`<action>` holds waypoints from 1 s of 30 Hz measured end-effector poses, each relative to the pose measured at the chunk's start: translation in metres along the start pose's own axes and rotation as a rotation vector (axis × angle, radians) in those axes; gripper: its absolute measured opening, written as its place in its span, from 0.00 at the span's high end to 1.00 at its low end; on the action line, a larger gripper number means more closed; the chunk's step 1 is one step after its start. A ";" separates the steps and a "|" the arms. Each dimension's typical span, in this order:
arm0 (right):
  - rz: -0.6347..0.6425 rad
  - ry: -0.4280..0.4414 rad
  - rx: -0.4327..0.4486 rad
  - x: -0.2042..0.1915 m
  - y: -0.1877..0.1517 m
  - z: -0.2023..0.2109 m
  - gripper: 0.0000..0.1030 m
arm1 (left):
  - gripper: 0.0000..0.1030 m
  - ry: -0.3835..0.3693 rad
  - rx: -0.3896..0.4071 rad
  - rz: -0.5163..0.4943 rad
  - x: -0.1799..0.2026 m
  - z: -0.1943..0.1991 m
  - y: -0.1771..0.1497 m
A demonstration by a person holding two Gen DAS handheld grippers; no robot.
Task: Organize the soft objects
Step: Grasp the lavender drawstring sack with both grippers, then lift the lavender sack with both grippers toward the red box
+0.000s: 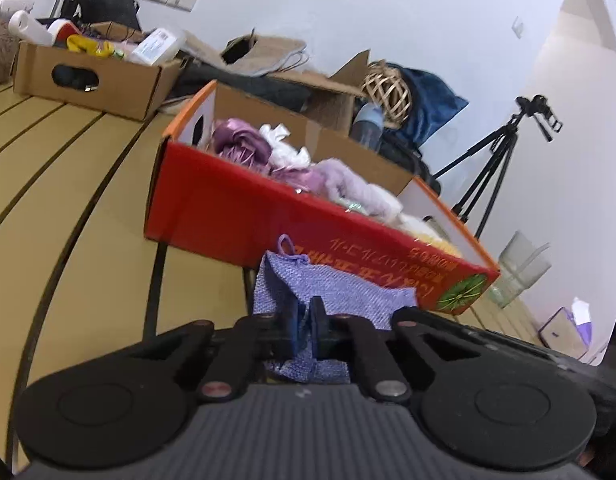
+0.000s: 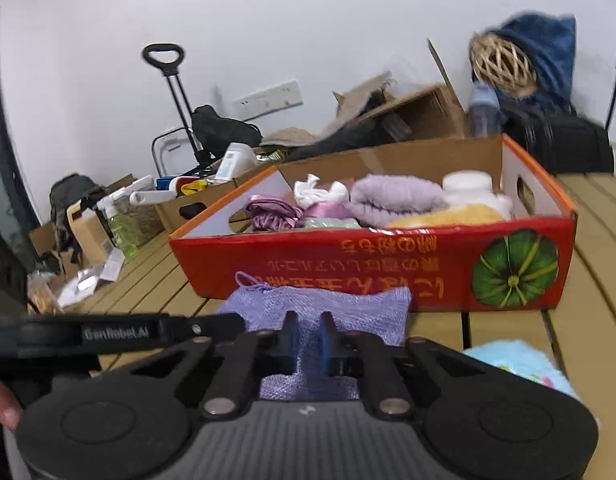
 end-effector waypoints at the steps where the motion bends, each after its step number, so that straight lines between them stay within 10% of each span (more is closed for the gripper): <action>1: 0.017 -0.005 0.005 -0.003 0.000 0.002 0.95 | 0.95 -0.001 0.004 -0.015 0.002 0.002 -0.001; 10: 0.024 -0.016 -0.054 -0.002 -0.010 0.022 0.91 | 0.96 0.042 0.016 -0.106 0.013 0.021 -0.011; 14: 0.020 -0.028 -0.068 0.001 -0.016 0.022 0.37 | 0.96 0.112 0.014 -0.151 0.006 0.022 -0.013; 15: 0.032 -0.012 -0.066 -0.002 -0.014 0.020 0.36 | 0.95 0.141 0.013 -0.159 0.002 0.019 -0.013; 19: 0.075 -0.011 -0.085 -0.007 -0.009 0.004 0.40 | 0.91 0.161 0.017 -0.137 -0.003 0.015 -0.008; 22: 0.051 0.040 -0.092 -0.012 -0.008 -0.002 0.94 | 0.71 0.150 0.005 -0.118 -0.006 0.013 -0.007; 25: 0.083 0.017 -0.104 -0.017 -0.013 0.003 0.94 | 0.39 0.168 0.036 -0.086 -0.013 0.018 -0.003; 30: 0.000 0.020 -0.100 -0.006 -0.026 0.019 0.94 | 0.33 0.141 0.008 -0.123 -0.004 0.017 -0.008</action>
Point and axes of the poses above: each gripper's, at about its wrist camera, not at the fingertips, and z roughly against the way its jaws point, x to its right, y to its top, the point moved 9 cm from there along -z, roughly the way its jaws point, and after that the axes turned 12 degrees about z, right-handed, at the moved point
